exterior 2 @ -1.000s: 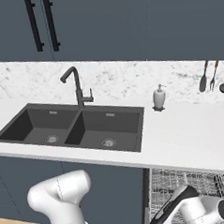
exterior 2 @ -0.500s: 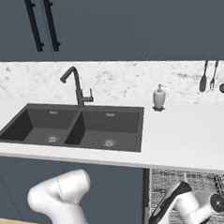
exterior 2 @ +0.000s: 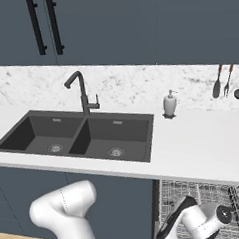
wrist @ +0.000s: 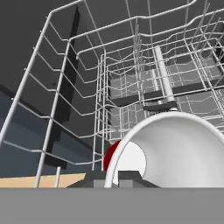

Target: Pick up the cup and bowl from the counter, place them in the dishwasher, and close the dishwasher door.

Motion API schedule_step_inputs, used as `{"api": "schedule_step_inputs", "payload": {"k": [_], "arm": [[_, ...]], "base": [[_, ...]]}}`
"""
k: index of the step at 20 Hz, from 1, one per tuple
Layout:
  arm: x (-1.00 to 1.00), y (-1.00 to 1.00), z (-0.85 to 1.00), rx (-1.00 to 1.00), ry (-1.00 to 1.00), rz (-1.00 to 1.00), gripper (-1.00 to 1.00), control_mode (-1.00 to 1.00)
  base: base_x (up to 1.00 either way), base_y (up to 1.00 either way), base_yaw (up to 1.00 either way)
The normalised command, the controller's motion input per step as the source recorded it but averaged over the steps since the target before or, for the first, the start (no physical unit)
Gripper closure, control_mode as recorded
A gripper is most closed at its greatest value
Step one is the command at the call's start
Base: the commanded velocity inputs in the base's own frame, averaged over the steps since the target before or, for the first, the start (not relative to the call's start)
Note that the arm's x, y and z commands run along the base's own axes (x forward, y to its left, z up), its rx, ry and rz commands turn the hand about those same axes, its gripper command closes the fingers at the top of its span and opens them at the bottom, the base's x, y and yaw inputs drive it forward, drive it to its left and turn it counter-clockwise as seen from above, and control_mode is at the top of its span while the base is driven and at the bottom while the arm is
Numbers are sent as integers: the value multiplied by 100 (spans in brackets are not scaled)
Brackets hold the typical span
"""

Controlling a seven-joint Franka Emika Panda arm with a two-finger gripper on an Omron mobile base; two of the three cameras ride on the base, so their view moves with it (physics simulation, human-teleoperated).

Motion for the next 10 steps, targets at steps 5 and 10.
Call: {"api": "schedule_step_inputs", "payload": {"k": [5,10], "arm": [[1,54,-32,-5,4,0,100,-100],[2,27,-26,-1,3,0,100,-100]], "base": [[0,0,0],[0,0,0]]}}
